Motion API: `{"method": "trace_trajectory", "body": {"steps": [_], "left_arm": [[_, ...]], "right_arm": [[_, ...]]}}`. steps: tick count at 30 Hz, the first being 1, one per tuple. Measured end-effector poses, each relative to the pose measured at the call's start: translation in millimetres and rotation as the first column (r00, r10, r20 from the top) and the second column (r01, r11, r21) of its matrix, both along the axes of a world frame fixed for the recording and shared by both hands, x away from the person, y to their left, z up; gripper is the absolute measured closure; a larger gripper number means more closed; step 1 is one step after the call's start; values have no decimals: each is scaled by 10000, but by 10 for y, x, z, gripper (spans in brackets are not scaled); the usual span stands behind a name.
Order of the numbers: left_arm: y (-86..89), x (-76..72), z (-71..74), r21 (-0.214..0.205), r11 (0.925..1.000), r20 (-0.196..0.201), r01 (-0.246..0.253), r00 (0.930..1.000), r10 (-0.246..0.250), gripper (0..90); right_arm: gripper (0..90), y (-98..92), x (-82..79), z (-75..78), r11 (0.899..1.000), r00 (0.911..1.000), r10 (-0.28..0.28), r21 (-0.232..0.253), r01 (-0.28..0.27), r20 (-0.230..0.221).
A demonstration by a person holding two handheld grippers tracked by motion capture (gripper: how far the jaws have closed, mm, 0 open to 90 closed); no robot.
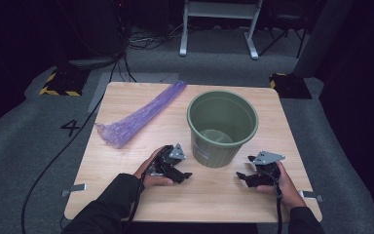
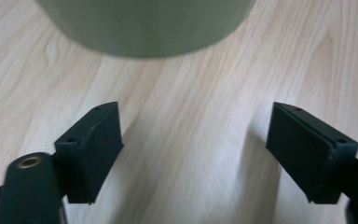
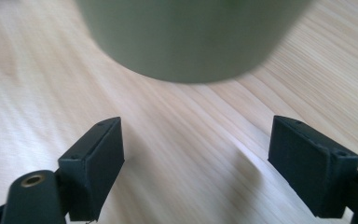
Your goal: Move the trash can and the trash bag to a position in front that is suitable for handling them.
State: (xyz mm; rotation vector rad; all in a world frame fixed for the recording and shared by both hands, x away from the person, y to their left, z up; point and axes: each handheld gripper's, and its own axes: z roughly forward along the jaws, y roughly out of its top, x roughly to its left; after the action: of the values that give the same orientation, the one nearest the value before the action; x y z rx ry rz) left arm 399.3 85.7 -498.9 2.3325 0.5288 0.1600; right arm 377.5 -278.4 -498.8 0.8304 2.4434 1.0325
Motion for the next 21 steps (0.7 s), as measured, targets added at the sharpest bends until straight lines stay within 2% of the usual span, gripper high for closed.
{"method": "trace_trajectory", "body": {"steps": [1, 2, 3, 4, 7, 8, 11, 12, 15, 18, 20, 21], "left_arm": [[0, 0, 0, 0, 10000, 0, 0, 10000, 0, 148], [40, -21, 9, -33, 10000, -82, 15, 10000, -16, 172], [65, -35, 17, -60, 10000, -10, 31, 10000, -31, 172], [133, -70, 54, -23, 9999, 348, -157, 9993, 158, 166], [270, -108, 138, -199, 9978, 659, -635, 9957, 647, 172], [270, -108, 138, -199, 9978, 659, -635, 9957, 647, 182], [380, -143, 208, 276, 9923, 1363, -1211, 9838, 1163, 193], [422, -147, 225, 320, 9904, 1464, -1345, 9808, 1285, 193], [579, -149, 269, 239, 9841, 1609, -1763, 9722, 1702, 191], [707, -153, 299, 68, 9802, 1565, -1979, 9684, 1944, 180], [819, -157, 322, 69, 9767, 1733, -2144, 9622, 2099, 179], [819, -157, 322, 69, 9767, 1733, -2144, 9622, 2099, 179]], "right_arm": [[185, 0, 0, 0, 10000, 10000, 0, 0, 0, 0], [187, -74, 30, -23, 9994, 9994, -321, 151, 323, -106], [187, -96, 40, -28, 9989, 9991, -407, 209, 410, -121], [189, -119, 50, -30, 9983, 9986, -518, 242, 521, -138], [192, -161, 67, -31, 9970, 9972, -733, 244, 736, -122], [192, -161, 67, -31, 9970, 9972, -733, 244, 736, -122], [192, -176, 74, -26, 9961, 9962, -866, 165, 867, -79], [192, -184, 75, -23, 9957, 9958, -917, 113, 918, -28], [192, -195, 78, -25, 9953, 9954, -957, 141, 957, -23], [191, -213, 88, -33, 9946, 9949, -1008, 244, 1010, -68], [191, -220, 95, -37, 9941, 9945, -1037, 311, 1041, -148], [191, -220, 95, -37, 9941, 9945, -1037, 311, 1041, -148]]}}
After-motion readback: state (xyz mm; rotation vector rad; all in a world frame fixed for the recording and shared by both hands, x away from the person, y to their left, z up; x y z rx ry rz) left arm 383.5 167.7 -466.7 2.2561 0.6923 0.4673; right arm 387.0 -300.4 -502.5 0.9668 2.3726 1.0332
